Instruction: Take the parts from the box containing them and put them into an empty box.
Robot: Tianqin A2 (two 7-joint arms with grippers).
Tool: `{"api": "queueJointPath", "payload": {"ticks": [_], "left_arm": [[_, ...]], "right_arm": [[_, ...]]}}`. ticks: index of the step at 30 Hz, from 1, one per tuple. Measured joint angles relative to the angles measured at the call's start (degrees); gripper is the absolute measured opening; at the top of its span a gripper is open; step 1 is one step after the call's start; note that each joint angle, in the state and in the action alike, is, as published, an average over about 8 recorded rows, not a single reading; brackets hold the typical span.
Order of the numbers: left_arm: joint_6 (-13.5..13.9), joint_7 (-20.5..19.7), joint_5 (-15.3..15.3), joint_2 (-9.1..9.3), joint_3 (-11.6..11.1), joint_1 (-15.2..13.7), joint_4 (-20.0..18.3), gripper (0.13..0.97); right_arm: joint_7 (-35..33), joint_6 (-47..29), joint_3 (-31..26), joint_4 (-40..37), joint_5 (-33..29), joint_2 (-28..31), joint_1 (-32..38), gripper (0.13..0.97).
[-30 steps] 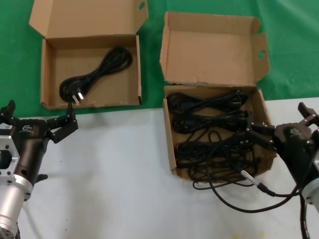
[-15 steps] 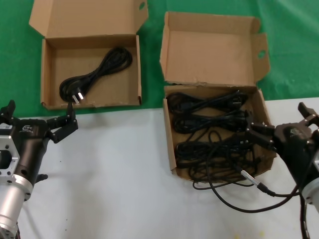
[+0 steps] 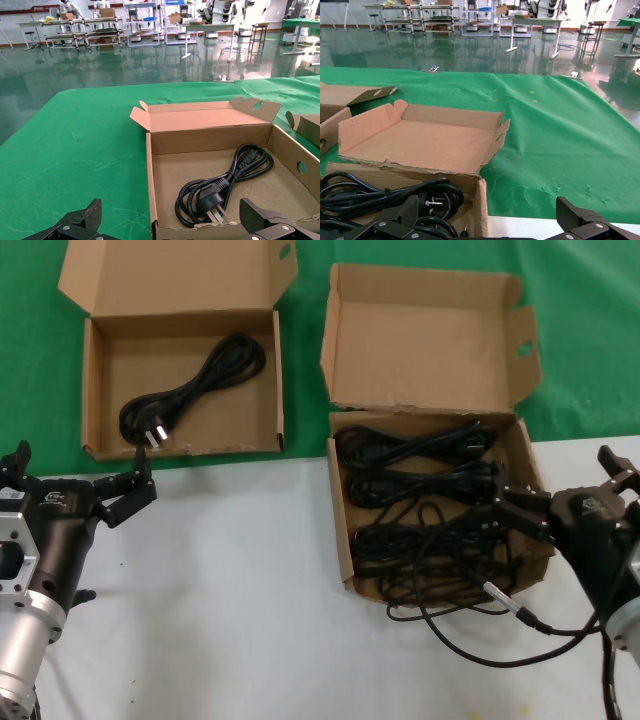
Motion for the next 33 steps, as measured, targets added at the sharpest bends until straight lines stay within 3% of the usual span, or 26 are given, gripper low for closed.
{"api": "queueJointPath", "payload": {"ticks": [33], "left_arm": [[0.0,0.0,0.0,0.0,0.0,0.0,0.0,0.966]], "right_arm": [[0.0,0.0,0.0,0.0,0.0,0.0,0.0,0.966]]}}
